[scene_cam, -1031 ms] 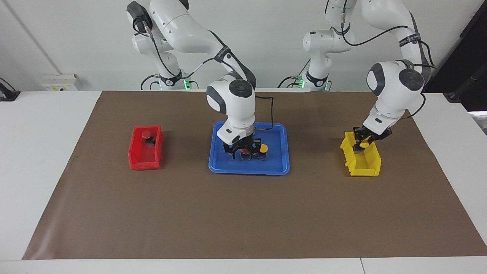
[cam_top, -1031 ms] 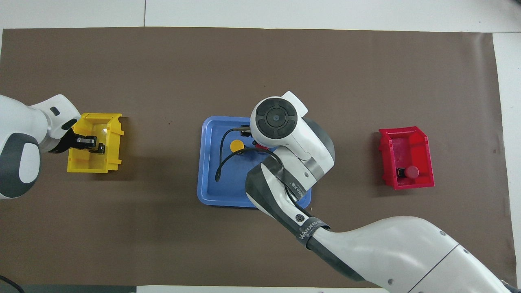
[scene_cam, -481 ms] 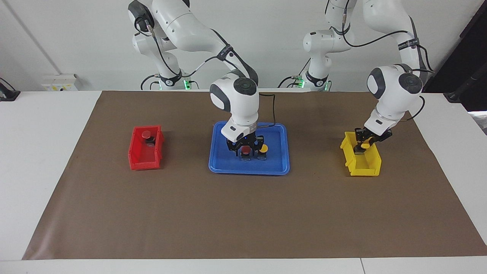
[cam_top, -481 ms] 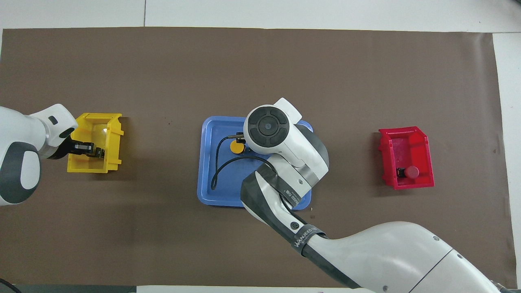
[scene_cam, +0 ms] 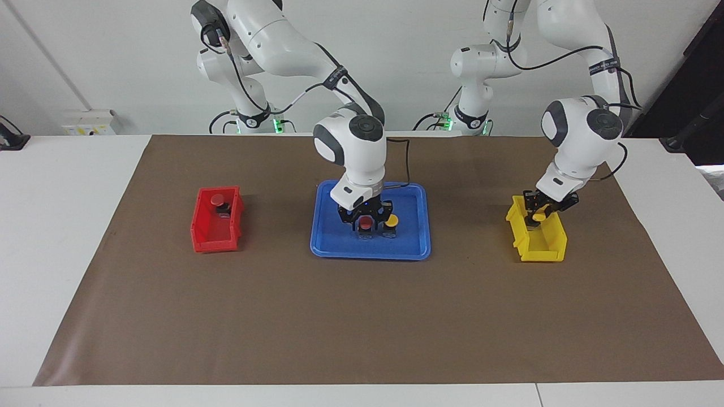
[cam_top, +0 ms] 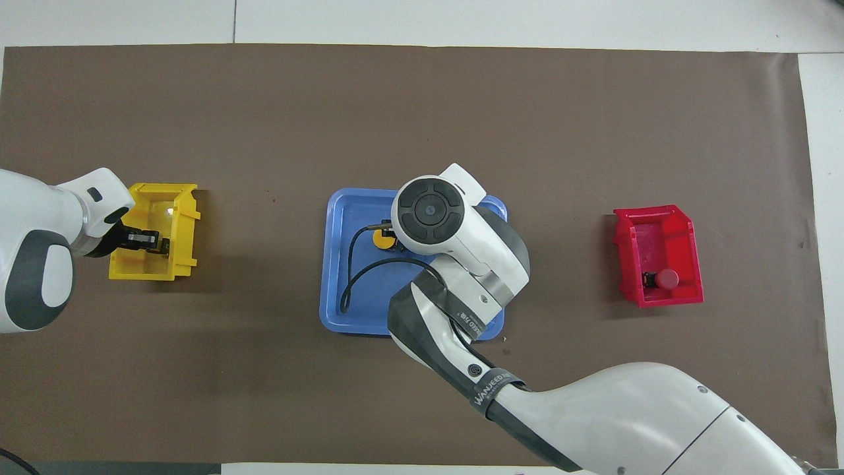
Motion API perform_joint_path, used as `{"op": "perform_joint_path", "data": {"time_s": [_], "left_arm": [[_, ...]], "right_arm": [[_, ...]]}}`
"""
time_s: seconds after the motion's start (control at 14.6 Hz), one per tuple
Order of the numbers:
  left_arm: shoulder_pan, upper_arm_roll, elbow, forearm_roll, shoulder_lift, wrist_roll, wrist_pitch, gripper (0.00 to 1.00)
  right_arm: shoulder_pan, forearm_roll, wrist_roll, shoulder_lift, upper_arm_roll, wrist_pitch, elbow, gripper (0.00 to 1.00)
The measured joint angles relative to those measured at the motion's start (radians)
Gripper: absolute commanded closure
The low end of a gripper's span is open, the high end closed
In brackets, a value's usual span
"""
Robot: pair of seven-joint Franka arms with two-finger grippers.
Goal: Sort red and yellow buttons by color
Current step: 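Grasp the remaining red button with the right gripper while the left gripper releases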
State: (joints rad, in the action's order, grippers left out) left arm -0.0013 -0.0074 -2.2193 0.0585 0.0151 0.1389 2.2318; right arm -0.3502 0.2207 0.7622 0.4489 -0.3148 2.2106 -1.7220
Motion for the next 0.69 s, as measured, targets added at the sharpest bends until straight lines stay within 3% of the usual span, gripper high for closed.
{"op": "perform_joint_path", "data": {"time_s": [0.14, 0.21, 0.34, 0.41, 0.48, 0.69], "left_arm": [[0.001, 0.003, -0.003, 0.000, 0.000, 0.000, 0.003, 0.96], [0.002, 0.003, -0.005, 0.000, 0.000, 0.000, 0.006, 0.87], [0.002, 0.003, -0.007, 0.000, 0.000, 0.000, 0.008, 0.49], [0.002, 0.003, -0.008, 0.000, 0.000, 0.000, 0.008, 0.41], [0.002, 0.003, -0.008, 0.000, 0.000, 0.000, 0.008, 0.39], [0.002, 0.003, 0.013, 0.000, -0.004, 0.000, -0.024, 0.37]], "right_arm": [[0.000, 0.000, 0.000, -0.002, 0.000, 0.000, -0.003, 0.54], [0.000, 0.000, 0.000, -0.004, 0.000, 0.000, -0.004, 0.63], [0.000, 0.000, 0.000, -0.004, 0.000, 0.000, -0.004, 0.76], [0.000, 0.000, 0.000, -0.005, 0.000, 0.000, -0.004, 0.82], [0.001, 0.000, 0.000, -0.006, 0.000, 0.000, -0.004, 0.87], [0.025, 0.001, -0.013, -0.048, 0.008, -0.035, 0.011, 0.88]]}}
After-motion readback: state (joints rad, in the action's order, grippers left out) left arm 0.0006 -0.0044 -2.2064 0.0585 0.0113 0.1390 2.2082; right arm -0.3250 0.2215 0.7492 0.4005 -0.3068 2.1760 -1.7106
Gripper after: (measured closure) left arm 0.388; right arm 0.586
